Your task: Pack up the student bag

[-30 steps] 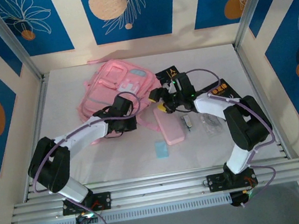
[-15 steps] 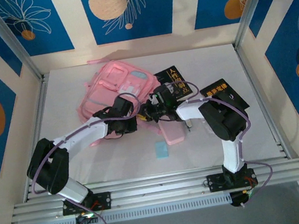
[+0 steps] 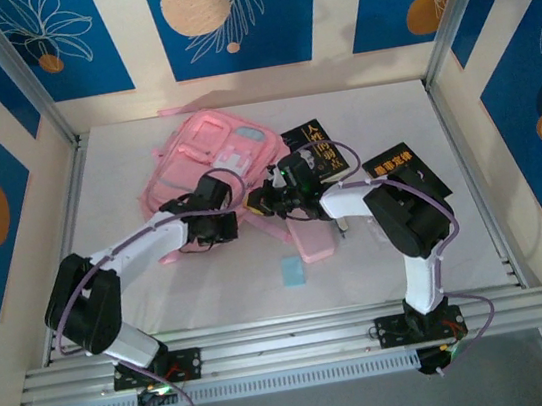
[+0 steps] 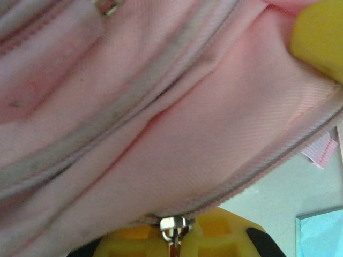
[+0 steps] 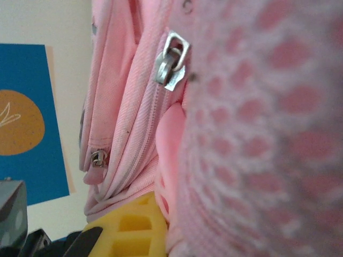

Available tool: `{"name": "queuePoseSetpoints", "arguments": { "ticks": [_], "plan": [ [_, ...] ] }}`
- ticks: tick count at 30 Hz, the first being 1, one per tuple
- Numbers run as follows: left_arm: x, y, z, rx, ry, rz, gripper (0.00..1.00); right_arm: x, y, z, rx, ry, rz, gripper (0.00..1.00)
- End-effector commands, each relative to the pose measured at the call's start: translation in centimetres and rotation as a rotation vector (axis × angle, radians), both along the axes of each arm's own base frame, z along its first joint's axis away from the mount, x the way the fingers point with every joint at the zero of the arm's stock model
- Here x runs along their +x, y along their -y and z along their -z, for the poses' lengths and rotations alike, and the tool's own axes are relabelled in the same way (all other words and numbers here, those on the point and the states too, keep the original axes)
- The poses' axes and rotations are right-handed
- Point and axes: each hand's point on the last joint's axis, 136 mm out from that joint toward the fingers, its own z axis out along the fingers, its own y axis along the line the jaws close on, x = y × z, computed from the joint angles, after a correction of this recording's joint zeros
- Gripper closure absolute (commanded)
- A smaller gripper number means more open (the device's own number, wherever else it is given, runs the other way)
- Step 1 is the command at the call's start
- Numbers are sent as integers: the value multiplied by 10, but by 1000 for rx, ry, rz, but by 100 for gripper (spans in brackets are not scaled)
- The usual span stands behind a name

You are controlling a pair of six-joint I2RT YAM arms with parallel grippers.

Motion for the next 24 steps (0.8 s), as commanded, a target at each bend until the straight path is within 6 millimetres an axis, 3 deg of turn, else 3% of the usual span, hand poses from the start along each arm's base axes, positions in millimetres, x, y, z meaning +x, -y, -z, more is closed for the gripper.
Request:
{"name": "queuePoseSetpoints", "arguments": {
  "ticks": [1, 8, 15, 18, 24],
  "plan": [
    [-28, -62, 6, 190, -115, -62, 100, 41, 39, -11, -130, 200, 135, 100],
    [-35, -94, 7, 186, -112, -158, 100, 52, 60, -4, -127, 151, 209, 100],
    [-44, -97, 2, 163, -132, -147, 100, 77, 72, -21, -156, 232, 208, 100],
    [-42, -83, 2, 94, -132, -126, 100, 89, 68, -28, -145, 264, 180, 100],
    [-44, -33, -11, -38, -100, -37, 100, 124, 47, -41, -142, 307, 83, 100]
  ]
}}
